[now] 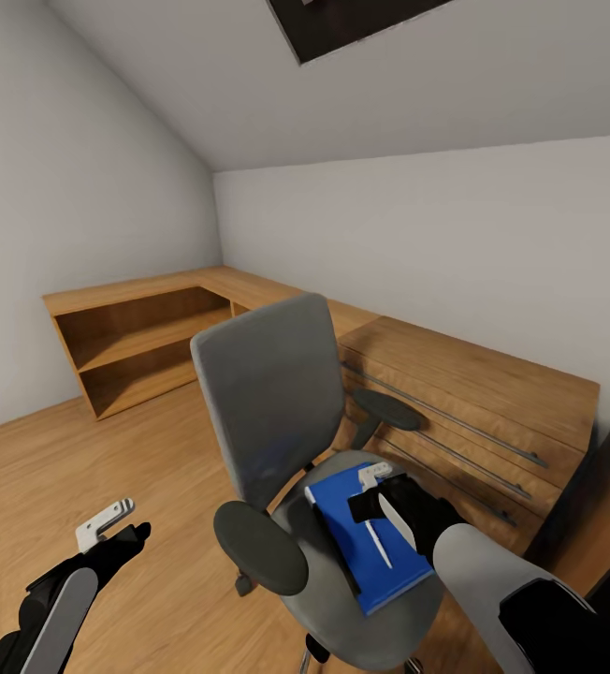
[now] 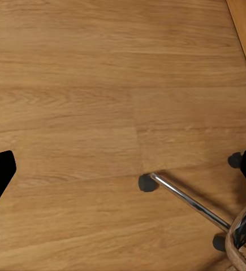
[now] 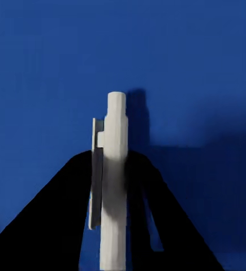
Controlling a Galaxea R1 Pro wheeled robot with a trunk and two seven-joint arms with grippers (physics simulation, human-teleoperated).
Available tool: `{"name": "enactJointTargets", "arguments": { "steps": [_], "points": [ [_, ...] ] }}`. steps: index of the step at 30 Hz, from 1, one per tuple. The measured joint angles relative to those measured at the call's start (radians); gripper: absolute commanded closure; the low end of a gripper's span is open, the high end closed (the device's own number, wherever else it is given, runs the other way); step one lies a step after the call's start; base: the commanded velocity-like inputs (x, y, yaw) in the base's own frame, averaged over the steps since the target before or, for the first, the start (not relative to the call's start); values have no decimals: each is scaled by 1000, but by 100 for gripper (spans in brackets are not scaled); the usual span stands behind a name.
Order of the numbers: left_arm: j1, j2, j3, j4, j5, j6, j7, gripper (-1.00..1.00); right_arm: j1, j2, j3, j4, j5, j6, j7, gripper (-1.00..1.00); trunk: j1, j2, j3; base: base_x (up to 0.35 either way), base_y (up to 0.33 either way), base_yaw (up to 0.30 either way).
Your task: In the bedroom, organize the workspace by keeping the computer under the desk, ensuring the monitor is on the desk, placing the keyboard on the desk next to the monitor, placing the mouse on the desk next to the keyboard, moving the folder from the swivel chair onto the desk next to the mouse, stacking the notebook on top of the folder with the pen on top of the notebook, and positioning the swivel chair next to the desk.
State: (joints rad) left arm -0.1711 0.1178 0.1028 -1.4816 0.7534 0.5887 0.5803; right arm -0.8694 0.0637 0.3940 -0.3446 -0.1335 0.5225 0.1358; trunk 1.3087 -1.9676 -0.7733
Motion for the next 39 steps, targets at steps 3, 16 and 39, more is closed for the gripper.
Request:
{"name": "enactJointTargets", "arguments": {
  "steps": [3, 16, 39],
  "points": [
    [0, 0, 0, 1, 0, 1, 0, -100, 0, 0, 0, 0, -2, 0, 0, 100, 0, 0, 0, 0, 0, 0],
    [0, 0, 0, 1, 0, 2, 0, -100, 0, -1, -1, -1, -8, 0, 0, 100, 0, 0, 0, 0, 0, 0],
    [0, 2, 0, 5, 2, 1, 1, -100, 1, -6, -8, -11, -10, -1, -1, 100, -80, 147, 66, -38, 0, 0]
  ]
}}
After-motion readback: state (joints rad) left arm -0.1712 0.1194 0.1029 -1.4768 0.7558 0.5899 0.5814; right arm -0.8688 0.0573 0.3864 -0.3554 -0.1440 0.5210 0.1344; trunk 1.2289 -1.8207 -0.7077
